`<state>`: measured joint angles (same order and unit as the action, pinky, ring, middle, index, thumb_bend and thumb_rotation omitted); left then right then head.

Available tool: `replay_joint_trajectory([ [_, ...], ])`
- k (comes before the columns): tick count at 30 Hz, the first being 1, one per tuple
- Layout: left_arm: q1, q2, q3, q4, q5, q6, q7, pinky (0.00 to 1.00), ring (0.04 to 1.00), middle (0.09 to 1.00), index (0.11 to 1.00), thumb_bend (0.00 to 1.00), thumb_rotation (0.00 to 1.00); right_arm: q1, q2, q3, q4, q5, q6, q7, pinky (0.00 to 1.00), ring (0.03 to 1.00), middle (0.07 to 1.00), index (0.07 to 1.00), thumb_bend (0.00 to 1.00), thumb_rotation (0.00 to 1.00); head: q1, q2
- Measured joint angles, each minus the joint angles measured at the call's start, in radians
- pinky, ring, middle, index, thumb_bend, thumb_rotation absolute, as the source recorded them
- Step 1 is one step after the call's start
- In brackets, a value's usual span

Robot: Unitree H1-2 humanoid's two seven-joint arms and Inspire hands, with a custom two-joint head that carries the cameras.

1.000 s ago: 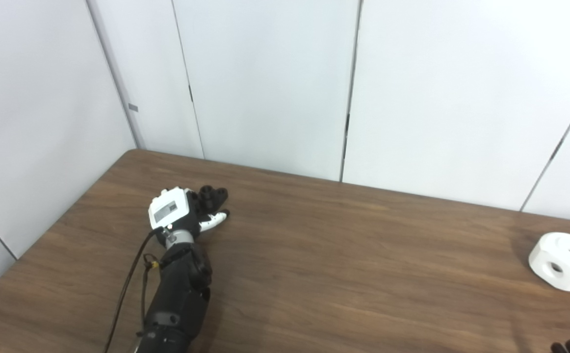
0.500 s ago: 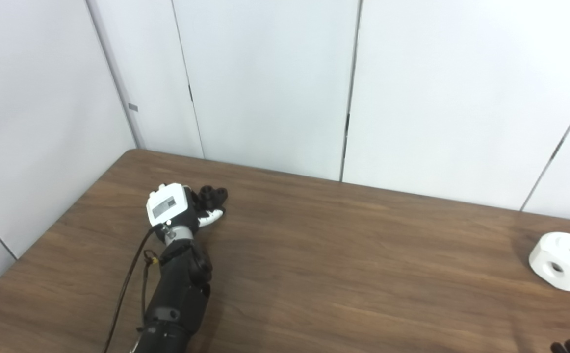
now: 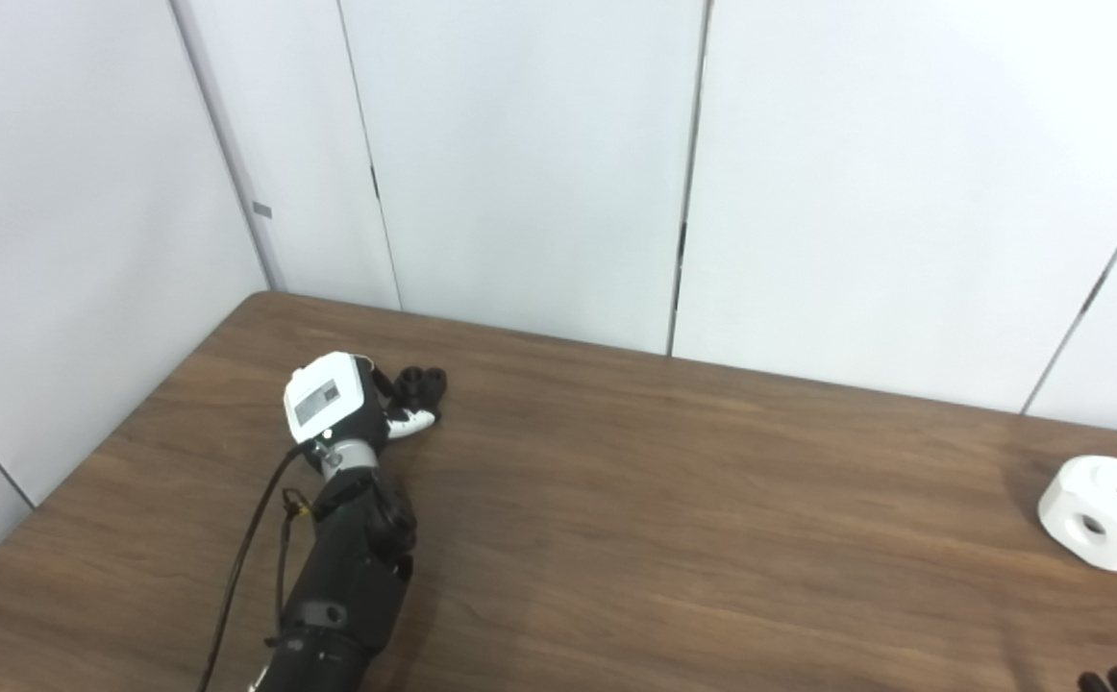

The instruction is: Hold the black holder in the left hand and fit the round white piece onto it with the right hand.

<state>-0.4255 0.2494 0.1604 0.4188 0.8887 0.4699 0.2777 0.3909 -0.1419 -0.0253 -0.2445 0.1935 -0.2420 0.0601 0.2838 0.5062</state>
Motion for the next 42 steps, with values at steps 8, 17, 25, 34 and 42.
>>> replay_joint_trajectory([
  [8, 0.013, 0.016, -0.032, 0.002, -0.086, -0.012, 0.058, 0.98, 0.909, 0.777, 0.483, 0.52, 0.05, 0.000, 0.000, -0.001, -0.005, -0.008, 0.009, -0.001, 1.00, 0.998, 0.960, 0.972, 0.47, 1.00, -0.002, 0.003],
  [17, 0.024, 0.028, -0.065, 0.001, -0.178, -0.019, 0.111, 0.93, 0.902, 0.773, 0.484, 0.52, 0.05, 0.003, 0.001, -0.002, -0.020, -0.014, 0.039, -0.008, 1.00, 1.000, 0.962, 0.974, 0.49, 1.00, -0.003, 0.005],
  [25, 0.042, 0.036, -0.082, -0.036, -0.244, -0.021, 0.096, 0.86, 0.889, 0.787, 0.485, 0.52, 0.04, 0.003, 0.001, -0.002, -0.021, -0.019, 0.039, -0.009, 1.00, 0.998, 0.953, 0.967, 0.49, 1.00, -0.012, 0.011],
  [34, 0.111, 0.092, -0.148, -0.173, -0.274, -0.029, -0.012, 0.78, 0.852, 0.790, 0.489, 0.51, 0.05, 0.003, 0.001, -0.002, -0.027, -0.033, 0.050, -0.013, 1.00, 0.996, 0.952, 0.958, 0.47, 1.00, -0.023, 0.020],
  [42, 0.162, 0.106, -0.220, -0.361, -0.269, -0.012, -0.142, 0.77, 0.861, 0.798, 0.490, 0.51, 0.05, 0.003, 0.001, 0.003, -0.031, -0.052, 0.057, -0.017, 1.00, 0.999, 0.954, 0.960, 0.48, 1.00, -0.048, 0.034],
])
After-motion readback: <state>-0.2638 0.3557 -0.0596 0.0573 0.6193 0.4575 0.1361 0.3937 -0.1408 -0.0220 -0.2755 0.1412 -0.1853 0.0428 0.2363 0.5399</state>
